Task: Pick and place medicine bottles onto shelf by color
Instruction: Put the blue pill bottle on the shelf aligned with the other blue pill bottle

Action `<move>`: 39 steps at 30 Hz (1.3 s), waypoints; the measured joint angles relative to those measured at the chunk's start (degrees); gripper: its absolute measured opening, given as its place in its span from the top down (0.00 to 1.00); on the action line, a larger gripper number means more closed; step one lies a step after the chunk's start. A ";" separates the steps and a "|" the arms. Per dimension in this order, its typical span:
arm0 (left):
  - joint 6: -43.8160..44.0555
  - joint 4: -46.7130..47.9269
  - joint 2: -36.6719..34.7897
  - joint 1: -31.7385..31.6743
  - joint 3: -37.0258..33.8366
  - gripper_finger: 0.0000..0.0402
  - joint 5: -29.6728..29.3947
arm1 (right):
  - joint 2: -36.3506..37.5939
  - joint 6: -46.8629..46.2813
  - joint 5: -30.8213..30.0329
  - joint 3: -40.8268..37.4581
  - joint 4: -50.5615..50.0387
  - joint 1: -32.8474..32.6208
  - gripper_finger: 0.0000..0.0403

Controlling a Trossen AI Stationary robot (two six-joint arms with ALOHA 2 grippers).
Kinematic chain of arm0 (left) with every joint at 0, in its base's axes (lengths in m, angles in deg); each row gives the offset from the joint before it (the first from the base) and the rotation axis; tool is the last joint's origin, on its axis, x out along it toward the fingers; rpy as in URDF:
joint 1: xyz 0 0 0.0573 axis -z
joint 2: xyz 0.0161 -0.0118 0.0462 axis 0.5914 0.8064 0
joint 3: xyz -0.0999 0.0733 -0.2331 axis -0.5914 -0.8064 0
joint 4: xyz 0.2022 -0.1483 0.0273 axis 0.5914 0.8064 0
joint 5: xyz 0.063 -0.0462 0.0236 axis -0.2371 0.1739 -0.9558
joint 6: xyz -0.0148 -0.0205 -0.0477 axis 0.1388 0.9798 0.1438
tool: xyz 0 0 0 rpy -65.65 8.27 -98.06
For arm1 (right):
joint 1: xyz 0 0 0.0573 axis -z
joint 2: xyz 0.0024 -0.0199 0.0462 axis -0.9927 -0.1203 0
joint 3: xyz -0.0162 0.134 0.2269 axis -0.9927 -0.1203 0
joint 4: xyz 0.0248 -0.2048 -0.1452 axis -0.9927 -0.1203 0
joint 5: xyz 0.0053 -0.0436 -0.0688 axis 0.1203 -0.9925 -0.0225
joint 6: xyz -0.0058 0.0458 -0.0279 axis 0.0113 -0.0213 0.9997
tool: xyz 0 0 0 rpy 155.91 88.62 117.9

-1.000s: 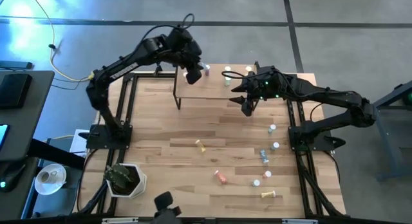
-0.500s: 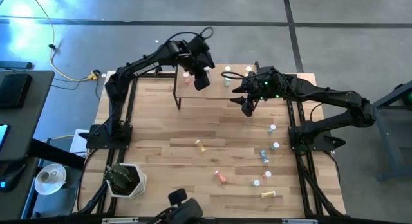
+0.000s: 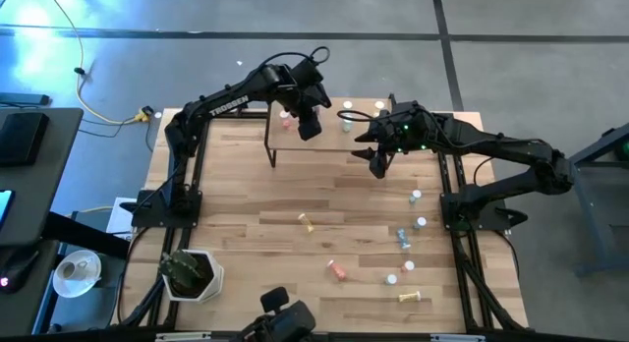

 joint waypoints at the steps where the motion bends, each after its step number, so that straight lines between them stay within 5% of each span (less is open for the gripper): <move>1: 0.00 -0.04 0.00 0.00 0.00 0.72 0.00 | 0.00 0.00 0.00 0.00 0.02 0.00 0.53; 39: -1.49 -1.06 0.98 1.18 -0.02 0.69 -3.56 | 0.00 0.00 0.00 -0.04 -0.09 0.00 0.53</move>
